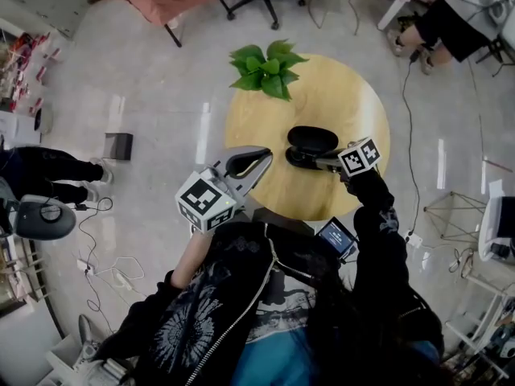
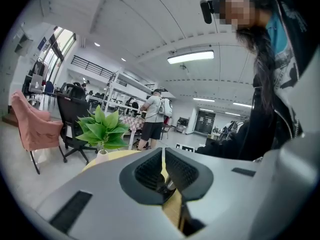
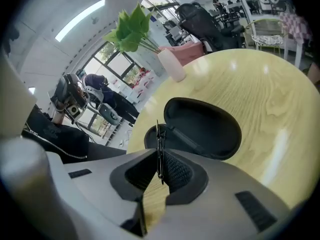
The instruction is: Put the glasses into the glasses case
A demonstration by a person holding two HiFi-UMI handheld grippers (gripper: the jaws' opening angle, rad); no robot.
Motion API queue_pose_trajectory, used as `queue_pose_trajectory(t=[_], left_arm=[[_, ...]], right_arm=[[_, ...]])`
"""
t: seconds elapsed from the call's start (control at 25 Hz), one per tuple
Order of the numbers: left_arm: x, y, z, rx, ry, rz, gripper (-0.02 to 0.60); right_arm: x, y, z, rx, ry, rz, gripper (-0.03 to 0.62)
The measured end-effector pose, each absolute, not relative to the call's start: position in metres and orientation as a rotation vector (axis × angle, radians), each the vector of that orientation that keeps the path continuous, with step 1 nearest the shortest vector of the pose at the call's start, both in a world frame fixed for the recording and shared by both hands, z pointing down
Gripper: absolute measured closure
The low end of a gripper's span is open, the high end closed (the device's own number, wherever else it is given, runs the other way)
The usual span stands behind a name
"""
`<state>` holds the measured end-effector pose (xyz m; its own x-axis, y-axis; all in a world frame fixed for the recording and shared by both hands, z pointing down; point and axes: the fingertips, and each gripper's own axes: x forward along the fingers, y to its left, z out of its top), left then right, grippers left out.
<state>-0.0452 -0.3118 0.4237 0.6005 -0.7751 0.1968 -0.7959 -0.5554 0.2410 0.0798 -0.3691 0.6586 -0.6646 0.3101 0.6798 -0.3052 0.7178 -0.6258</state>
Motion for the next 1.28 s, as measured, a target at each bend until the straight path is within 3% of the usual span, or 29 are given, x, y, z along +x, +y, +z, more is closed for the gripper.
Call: queue_pose_trajectory(t=[0.32,0.88,1.04,1.28], left_arm=[[-0.055,-0.31,0.427,2.503,-1.302,0.109,0.555],[-0.062,-0.3,0.426,2.503,-1.31,0.116,0.555],[-0.061,-0.296,0.425,2.512,-1.306,0.118,0.555],[-0.061,-0.29,0.423,2.524,-1.301,0.115,0.555]], right_arm=[[0.08,-0.371,0.668,-0.048,-2.033,0.996,0.534],[0.085,-0.368,0.685,0.046,-2.006,0.652,0.531],[0.088,-0.37,0.687,0.085,-1.991,0.596,0.442],[0.094,-0.368,0.679,0.116,-1.999,0.576,0.411]])
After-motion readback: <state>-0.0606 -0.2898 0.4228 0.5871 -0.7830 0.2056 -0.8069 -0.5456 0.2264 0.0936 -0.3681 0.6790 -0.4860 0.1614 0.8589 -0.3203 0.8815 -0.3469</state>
